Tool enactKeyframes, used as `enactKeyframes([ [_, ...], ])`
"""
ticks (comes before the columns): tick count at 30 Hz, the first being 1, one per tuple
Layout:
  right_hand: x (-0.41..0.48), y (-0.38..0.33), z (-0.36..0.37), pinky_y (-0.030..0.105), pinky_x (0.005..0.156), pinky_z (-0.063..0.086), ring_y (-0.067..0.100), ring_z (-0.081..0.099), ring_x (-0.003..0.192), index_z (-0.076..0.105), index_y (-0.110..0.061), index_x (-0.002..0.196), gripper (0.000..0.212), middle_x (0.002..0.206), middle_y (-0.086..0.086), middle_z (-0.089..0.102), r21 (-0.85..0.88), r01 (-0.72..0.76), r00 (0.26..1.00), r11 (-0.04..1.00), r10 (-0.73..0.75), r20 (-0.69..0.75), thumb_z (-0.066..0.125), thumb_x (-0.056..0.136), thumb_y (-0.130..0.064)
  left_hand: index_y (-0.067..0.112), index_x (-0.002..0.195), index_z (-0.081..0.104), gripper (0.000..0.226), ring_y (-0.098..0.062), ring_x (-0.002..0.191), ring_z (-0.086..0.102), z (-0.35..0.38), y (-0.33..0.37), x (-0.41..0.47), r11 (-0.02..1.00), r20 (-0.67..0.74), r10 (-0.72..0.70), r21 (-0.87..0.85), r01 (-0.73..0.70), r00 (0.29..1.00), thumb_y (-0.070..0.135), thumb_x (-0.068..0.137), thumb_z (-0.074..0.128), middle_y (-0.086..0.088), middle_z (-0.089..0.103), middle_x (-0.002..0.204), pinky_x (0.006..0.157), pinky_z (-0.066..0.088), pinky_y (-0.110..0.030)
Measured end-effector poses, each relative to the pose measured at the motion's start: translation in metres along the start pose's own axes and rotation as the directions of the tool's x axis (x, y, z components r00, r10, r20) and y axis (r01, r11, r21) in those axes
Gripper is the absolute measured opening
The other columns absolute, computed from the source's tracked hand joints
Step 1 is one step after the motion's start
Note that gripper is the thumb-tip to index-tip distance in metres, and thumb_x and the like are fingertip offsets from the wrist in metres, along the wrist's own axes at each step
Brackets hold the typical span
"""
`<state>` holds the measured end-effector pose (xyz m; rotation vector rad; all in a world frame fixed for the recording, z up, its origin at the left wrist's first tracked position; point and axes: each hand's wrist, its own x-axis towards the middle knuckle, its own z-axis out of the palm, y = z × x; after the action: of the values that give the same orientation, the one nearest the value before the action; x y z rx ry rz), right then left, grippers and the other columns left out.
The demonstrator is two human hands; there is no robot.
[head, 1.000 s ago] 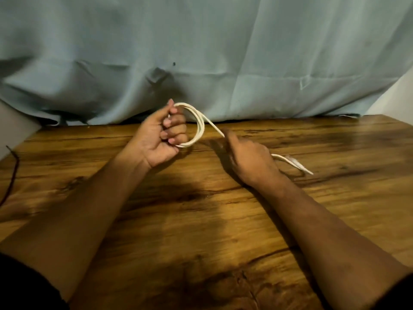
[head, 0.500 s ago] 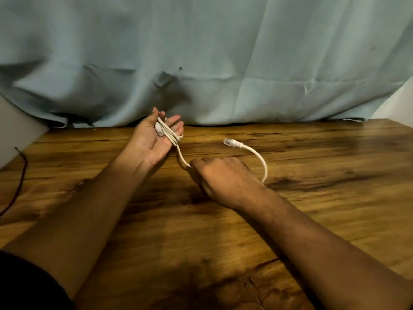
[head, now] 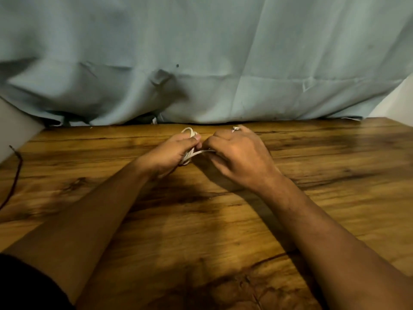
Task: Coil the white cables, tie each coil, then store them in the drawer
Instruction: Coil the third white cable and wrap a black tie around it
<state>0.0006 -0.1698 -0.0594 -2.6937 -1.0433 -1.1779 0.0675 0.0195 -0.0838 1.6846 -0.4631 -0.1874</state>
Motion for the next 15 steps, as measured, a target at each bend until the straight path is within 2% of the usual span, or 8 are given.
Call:
enactKeyframes([
  [2,-0.002,0.013,0.004,0.041,0.078,0.043,0.028,0.066,0.084,0.074,-0.018,0.104,0.017,0.092,0.002,0.071,-0.048,-0.025,0.995,0.999,0.02,-0.093,0.063,0.095,-0.028,0.005,0.088,0.06,0.036,-0.023,0.066,0.066,0.003,0.001,-0.001,0.999,0.027,-0.001,0.052,-0.001,1.0,0.031,0.108,0.046,-0.007,0.06,0.06,0.068,0.046,-0.037],
  [3,-0.003,0.018,0.006,0.042,0.079,0.043,0.028,0.065,0.084,0.075,-0.019,0.104,0.015,0.093,0.002,0.071,-0.066,-0.048,0.99,0.997,0.038,-0.135,0.067,0.096,-0.027,0.008,0.088,0.058,0.033,-0.021,0.055,0.061,0.004,0.0,-0.001,0.999,0.034,0.004,0.046,-0.005,0.999,0.029,0.109,0.044,-0.002,0.053,0.052,0.068,0.045,-0.038],
  [5,-0.006,0.025,0.009,0.042,0.082,0.042,0.029,0.064,0.086,0.076,-0.019,0.107,0.018,0.094,0.003,0.07,-0.059,-0.096,0.98,0.994,0.084,-0.18,0.066,0.099,-0.032,0.01,0.087,0.055,0.031,-0.016,0.042,0.046,0.006,0.0,-0.001,1.0,0.066,0.005,-0.008,-0.005,0.998,0.028,0.11,0.043,0.002,0.041,0.049,0.07,0.046,-0.042],
  [6,-0.008,0.028,0.01,0.04,0.08,0.042,0.029,0.063,0.086,0.075,-0.019,0.108,0.021,0.094,0.005,0.068,-0.042,-0.122,0.976,0.992,0.112,-0.186,0.063,0.101,-0.034,0.011,0.086,0.053,0.031,-0.013,0.039,0.038,0.006,0.001,0.0,0.999,0.095,-0.004,-0.05,0.009,0.995,0.028,0.11,0.042,0.003,0.036,0.05,0.064,0.043,-0.038],
  [9,-0.015,0.031,0.012,0.034,0.065,0.04,0.027,0.06,0.079,0.072,-0.018,0.108,0.03,0.09,0.006,0.061,-0.029,-0.239,0.96,0.971,0.232,-0.154,0.054,0.105,-0.041,0.014,0.084,0.05,0.033,-0.007,0.039,0.024,0.009,0.011,-0.003,0.98,0.215,-0.03,-0.187,0.071,0.976,0.031,0.11,0.04,0.004,0.028,0.055,0.05,0.021,-0.026],
  [12,-0.02,0.036,0.013,0.029,0.056,0.039,0.025,0.062,0.073,0.07,-0.019,0.107,0.034,0.088,0.004,0.063,-0.055,-0.286,0.95,0.957,0.276,-0.143,0.047,0.107,-0.044,0.014,0.085,0.05,0.033,-0.006,0.04,0.023,0.018,0.019,-0.006,0.966,0.301,-0.031,-0.235,0.105,0.953,0.032,0.11,0.038,0.004,0.027,0.058,0.048,0.019,-0.025],
  [15,-0.022,0.04,0.011,0.029,0.056,0.041,0.025,0.064,0.072,0.071,-0.018,0.107,0.034,0.088,0.003,0.067,-0.035,-0.271,0.952,0.962,0.262,-0.155,0.047,0.106,-0.043,0.014,0.085,0.046,0.032,-0.005,0.041,0.022,0.026,0.023,-0.01,0.957,0.345,-0.03,-0.261,0.126,0.938,0.029,0.111,0.036,0.004,0.026,0.058,0.047,0.017,-0.026],
])
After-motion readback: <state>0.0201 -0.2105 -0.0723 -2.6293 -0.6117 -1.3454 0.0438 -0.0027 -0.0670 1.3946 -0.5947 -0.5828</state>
